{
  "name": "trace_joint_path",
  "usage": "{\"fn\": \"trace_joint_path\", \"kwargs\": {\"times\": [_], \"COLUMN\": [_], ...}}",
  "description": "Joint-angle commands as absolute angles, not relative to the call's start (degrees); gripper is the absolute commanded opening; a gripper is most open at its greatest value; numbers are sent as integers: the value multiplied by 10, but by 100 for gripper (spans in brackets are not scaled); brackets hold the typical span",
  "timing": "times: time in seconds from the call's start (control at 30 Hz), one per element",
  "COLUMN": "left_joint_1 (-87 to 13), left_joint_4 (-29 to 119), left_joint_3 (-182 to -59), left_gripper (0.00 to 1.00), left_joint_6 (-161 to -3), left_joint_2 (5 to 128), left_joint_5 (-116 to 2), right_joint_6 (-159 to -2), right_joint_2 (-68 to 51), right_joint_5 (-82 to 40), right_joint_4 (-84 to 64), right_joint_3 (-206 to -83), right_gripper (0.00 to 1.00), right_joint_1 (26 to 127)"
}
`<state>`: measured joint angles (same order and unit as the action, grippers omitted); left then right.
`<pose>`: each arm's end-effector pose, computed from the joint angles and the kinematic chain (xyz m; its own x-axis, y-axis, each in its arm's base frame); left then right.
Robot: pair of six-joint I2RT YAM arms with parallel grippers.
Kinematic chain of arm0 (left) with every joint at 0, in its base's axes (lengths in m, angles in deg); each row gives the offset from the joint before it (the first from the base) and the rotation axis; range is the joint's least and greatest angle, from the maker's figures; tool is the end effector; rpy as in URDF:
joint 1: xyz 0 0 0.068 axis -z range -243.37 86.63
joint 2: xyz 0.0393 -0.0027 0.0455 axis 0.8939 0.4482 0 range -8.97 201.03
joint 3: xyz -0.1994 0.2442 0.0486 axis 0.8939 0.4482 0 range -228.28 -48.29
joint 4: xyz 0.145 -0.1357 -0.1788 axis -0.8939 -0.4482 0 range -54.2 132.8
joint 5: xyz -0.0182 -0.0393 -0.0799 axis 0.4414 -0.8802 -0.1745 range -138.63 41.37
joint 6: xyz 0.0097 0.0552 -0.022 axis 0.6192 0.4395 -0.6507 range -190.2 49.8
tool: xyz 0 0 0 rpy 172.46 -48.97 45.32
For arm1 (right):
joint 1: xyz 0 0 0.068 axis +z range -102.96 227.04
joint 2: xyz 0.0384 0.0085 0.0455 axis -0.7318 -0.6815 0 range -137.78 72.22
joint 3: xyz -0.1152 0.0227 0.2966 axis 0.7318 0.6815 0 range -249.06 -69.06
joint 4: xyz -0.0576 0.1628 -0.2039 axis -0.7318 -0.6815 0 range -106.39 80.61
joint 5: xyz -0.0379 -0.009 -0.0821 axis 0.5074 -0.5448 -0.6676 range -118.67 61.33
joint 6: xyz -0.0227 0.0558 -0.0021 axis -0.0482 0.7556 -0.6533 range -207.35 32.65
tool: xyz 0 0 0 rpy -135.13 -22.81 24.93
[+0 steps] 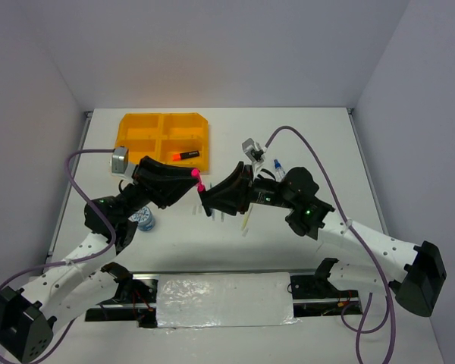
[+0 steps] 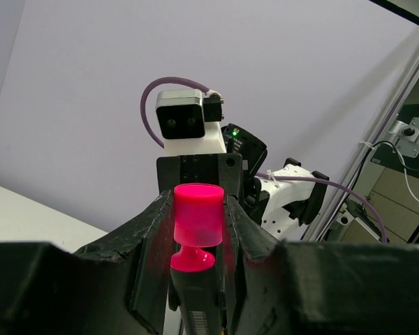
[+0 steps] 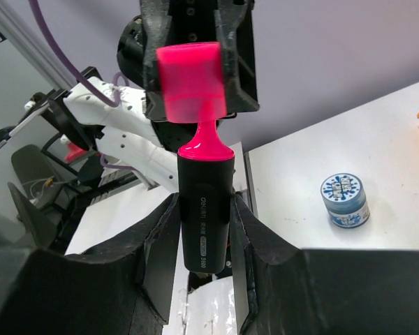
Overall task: Sort the stationery into containers
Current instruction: Close the pen cap on the pen.
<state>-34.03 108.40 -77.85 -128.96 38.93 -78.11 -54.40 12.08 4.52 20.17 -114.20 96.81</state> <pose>0.1156 -0.0902 0.4054 -0.2815 -0.6957 -0.6608 0.9197 0.0009 -0.3927 0.1304 0.1919 0.4046 -0.3972 0.2352 -0.8871 -0.9117 0.0098 0.4108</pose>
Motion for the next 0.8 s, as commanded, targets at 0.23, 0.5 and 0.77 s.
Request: {"fn": "trace_joint_path", "kwargs": {"times": [0.23, 0.5, 0.77], "left_joint_1": [-336, -336, -330], "left_joint_4": [1142, 1117, 1084], "left_joint_3": [-771, -766, -768], "left_gripper": [0, 0, 7], "left_joint_6": [-1307, -1286, -1269], "left_joint_2": [385, 372, 355], "left_joint_5": [-801, -805, -805], "right_joint_6": [-544, -539, -584], "right_joint_2": [100, 95, 92], "right_joint_5": [75, 85, 79], "right_joint_4": [244, 270, 248], "right_joint_3": [-1211, -1229, -1262], "right_gripper": [8, 8, 8], "right_joint_1": [956, 956, 949]}}
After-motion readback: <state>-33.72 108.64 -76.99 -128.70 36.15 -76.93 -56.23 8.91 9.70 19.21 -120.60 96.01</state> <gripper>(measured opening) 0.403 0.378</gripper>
